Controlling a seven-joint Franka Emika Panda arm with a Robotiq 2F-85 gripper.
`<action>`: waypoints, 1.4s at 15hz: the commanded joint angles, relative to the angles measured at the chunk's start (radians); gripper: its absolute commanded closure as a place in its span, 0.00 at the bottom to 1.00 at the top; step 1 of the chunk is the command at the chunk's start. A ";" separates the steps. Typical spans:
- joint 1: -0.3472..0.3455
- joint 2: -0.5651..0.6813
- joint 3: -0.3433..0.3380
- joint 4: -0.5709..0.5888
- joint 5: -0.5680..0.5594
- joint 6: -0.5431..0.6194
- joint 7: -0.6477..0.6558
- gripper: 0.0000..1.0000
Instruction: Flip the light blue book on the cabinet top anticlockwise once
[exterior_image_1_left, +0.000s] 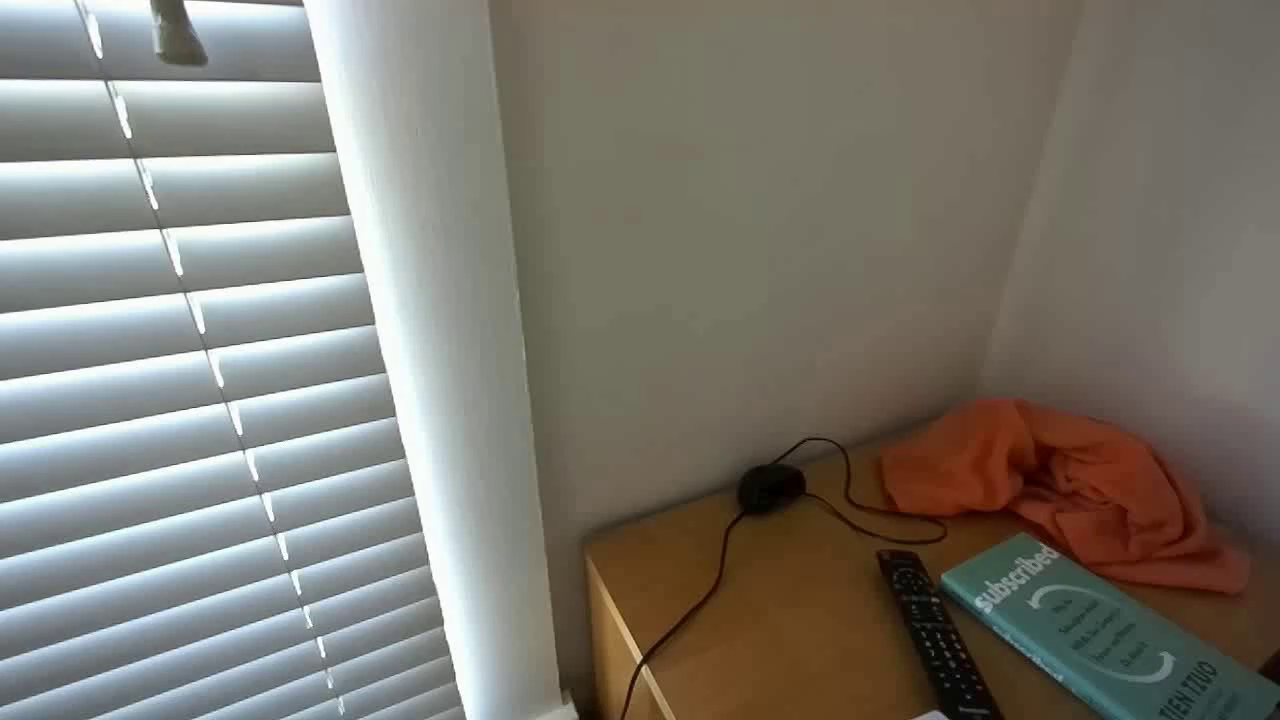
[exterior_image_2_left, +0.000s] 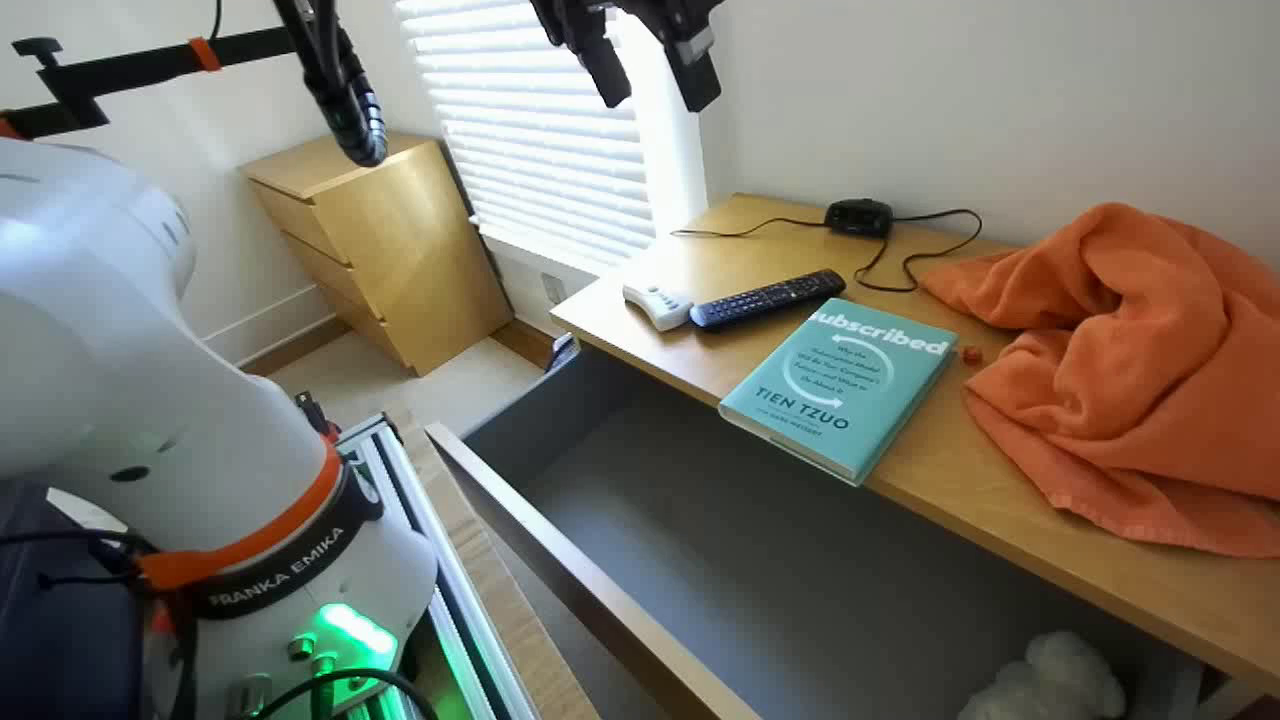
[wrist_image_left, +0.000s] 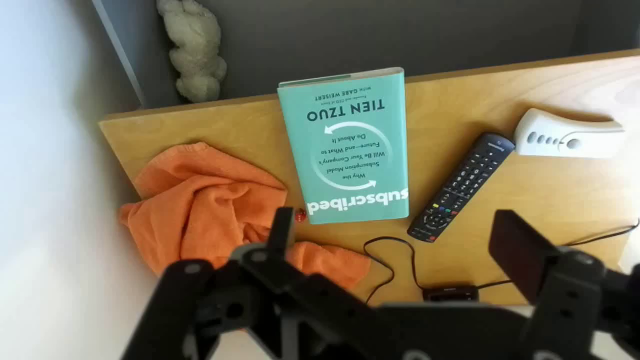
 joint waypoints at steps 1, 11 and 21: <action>0.003 0.000 -0.002 -0.008 -0.002 -0.005 0.002 0.00; -0.009 0.038 0.010 -0.026 -0.014 -0.009 0.018 0.00; 0.075 0.442 -0.153 0.020 0.107 0.148 -0.234 0.00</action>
